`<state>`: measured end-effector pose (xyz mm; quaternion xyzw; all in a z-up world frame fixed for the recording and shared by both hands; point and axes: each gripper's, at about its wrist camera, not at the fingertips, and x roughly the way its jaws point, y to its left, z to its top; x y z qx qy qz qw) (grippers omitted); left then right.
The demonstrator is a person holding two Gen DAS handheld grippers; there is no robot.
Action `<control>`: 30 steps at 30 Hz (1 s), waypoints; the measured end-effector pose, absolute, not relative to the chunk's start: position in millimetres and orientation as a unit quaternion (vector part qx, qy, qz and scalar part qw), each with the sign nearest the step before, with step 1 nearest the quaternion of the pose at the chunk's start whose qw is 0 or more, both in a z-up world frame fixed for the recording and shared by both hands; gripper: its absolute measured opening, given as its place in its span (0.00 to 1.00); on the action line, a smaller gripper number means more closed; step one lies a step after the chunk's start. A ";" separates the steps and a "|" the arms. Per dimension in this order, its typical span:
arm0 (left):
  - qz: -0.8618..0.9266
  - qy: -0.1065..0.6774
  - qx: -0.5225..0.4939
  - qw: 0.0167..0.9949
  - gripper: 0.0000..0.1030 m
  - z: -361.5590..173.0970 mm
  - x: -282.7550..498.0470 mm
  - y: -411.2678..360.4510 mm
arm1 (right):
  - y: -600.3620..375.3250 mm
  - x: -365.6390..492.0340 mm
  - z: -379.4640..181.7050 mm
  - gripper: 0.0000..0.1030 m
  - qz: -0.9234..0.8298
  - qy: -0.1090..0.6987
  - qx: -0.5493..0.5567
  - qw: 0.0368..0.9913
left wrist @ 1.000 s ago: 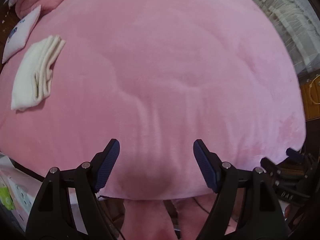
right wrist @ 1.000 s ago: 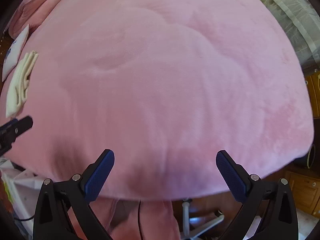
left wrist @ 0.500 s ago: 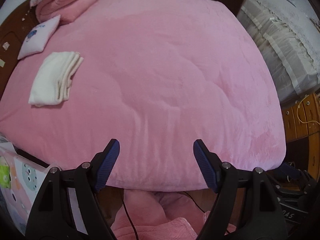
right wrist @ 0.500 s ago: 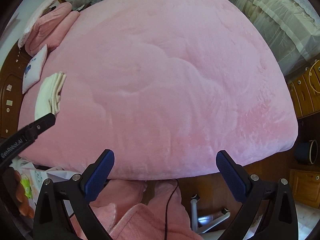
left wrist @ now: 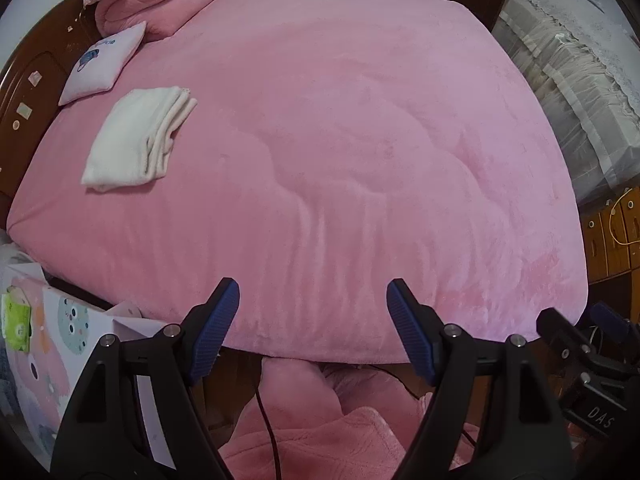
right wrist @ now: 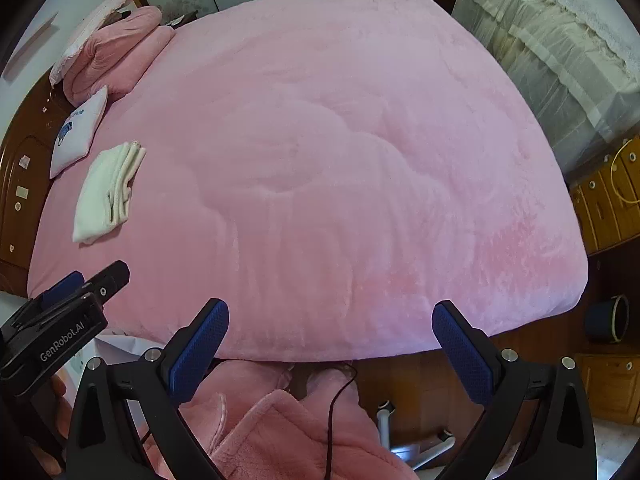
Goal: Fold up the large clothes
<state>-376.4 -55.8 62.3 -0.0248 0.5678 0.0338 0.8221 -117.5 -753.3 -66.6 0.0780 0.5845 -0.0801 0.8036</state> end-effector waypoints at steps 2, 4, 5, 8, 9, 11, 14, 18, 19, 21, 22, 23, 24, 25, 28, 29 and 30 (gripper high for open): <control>0.032 0.567 -0.026 0.823 0.72 62.5 -380.1 -53.6 | -751.2 -119.5 -61.8 0.99 -0.084 0.579 0.074 0.807; 0.029 0.563 -0.024 0.826 0.73 63.6 -382.8 -53.1 | -749.5 -121.7 -58.1 1.00 -0.089 0.575 0.075 0.810; 0.030 0.560 -0.023 0.827 0.74 64.4 -384.2 -52.9 | -749.5 -121.3 -55.8 1.00 -0.092 0.573 0.073 0.811; 0.031 0.555 -0.021 0.831 0.79 64.4 -385.2 -49.7 | -746.8 -119.0 -50.6 1.00 -0.095 0.565 0.072 0.817; 0.030 0.553 -0.023 0.832 0.79 65.1 -386.1 -48.9 | -744.9 -118.9 -49.4 1.00 -0.093 0.564 0.071 0.818; 0.029 0.552 -0.023 0.833 0.79 65.3 -387.6 -47.0 | -740.9 -115.6 -49.5 1.00 -0.088 0.564 0.065 0.818; 0.028 0.557 -0.018 0.830 0.80 62.9 -389.4 -46.7 | -735.2 -113.2 -47.6 1.00 -0.081 0.565 0.060 0.819; 0.028 0.574 -0.022 0.818 1.00 55.3 -388.3 -44.8 | -736.6 -107.7 -42.4 1.00 -0.072 0.564 0.050 0.821; 0.027 0.578 -0.024 0.815 1.00 53.2 -388.1 -45.4 | -734.6 -107.3 -41.9 1.00 -0.069 0.565 0.047 0.821; 0.022 0.590 -0.024 0.807 1.00 47.4 -387.2 -46.0 | -737.2 -103.1 -40.0 1.00 -0.062 0.567 0.043 0.820; 0.020 0.593 -0.024 0.805 1.00 46.1 -387.1 -46.6 | -735.7 -102.7 -39.8 1.00 -0.059 0.568 0.043 0.820; 0.019 0.595 -0.023 0.803 1.00 45.1 -386.9 -47.2 | -742.9 -97.2 -37.8 1.00 -0.055 0.569 0.041 0.819; 0.019 0.596 -0.021 0.802 1.00 44.3 -386.9 -47.4 | -743.9 -95.8 -37.2 1.00 -0.055 0.570 0.041 0.819; 0.019 0.595 -0.021 0.803 1.00 44.2 -386.8 -47.2 | -745.3 -94.3 -36.4 1.00 -0.053 0.571 0.040 0.818; 0.022 0.590 -0.021 0.807 1.00 44.9 -387.2 -46.3 | -748.3 -89.7 -34.6 1.00 -0.050 0.572 0.035 0.818; 0.023 0.588 -0.021 0.809 1.00 44.2 -387.5 -46.7 | -748.4 -89.3 -33.1 1.00 -0.049 0.572 0.033 0.818; 0.024 0.586 -0.020 0.809 1.00 43.2 -387.9 -47.4 | -747.3 -90.1 -32.1 1.00 -0.049 0.572 0.031 0.818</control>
